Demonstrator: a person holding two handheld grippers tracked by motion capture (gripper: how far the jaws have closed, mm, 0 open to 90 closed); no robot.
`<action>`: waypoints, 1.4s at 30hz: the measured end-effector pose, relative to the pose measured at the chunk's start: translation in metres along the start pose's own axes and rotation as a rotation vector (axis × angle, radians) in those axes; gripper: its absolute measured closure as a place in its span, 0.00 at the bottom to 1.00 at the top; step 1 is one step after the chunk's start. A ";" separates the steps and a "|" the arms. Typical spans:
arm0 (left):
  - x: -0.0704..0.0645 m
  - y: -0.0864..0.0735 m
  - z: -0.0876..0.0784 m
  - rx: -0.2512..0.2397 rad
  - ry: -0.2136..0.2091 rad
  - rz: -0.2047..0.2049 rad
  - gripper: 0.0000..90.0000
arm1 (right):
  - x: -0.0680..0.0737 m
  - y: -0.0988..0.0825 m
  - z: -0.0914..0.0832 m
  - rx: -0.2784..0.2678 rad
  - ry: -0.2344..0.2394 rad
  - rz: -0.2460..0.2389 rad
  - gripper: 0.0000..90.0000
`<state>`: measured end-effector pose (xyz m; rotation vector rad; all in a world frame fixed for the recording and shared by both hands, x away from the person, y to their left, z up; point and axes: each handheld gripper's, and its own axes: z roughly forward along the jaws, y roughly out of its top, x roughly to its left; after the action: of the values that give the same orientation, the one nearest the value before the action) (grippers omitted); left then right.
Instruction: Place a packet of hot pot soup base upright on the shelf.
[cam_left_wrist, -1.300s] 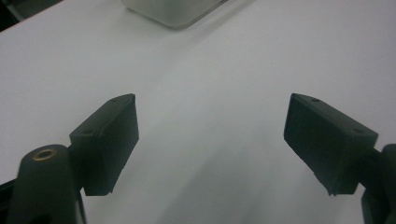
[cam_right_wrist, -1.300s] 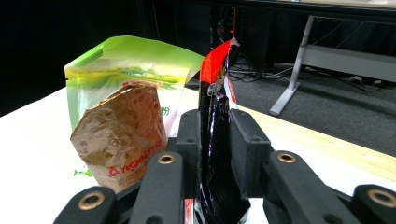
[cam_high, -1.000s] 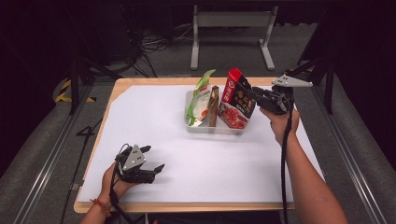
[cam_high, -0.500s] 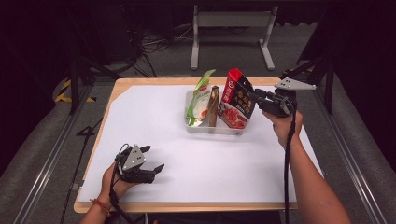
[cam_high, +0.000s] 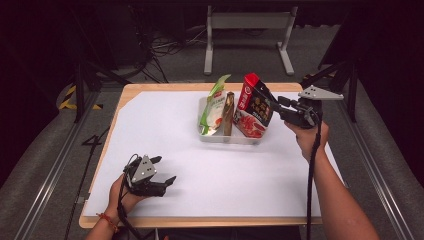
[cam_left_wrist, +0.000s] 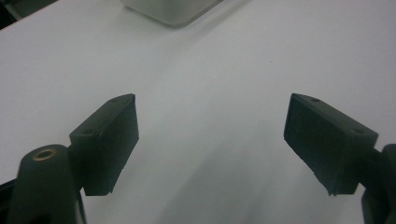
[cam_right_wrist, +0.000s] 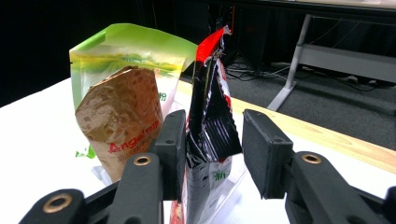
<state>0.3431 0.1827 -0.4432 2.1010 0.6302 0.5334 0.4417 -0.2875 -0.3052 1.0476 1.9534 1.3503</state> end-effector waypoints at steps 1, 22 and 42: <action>0.000 0.000 0.000 0.000 -0.001 0.000 0.21 | 0.000 -0.001 -0.001 0.001 -0.001 -0.001 0.67; -0.002 0.001 0.003 0.008 -0.005 0.000 0.21 | 0.000 -0.010 -0.012 0.023 0.004 -0.010 0.66; -0.001 0.001 0.003 0.010 -0.009 0.004 0.21 | 0.005 -0.024 -0.019 0.043 0.012 -0.045 0.64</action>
<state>0.3438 0.1795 -0.4440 2.1132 0.6250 0.5230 0.4172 -0.2982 -0.3209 1.0121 2.0105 1.2984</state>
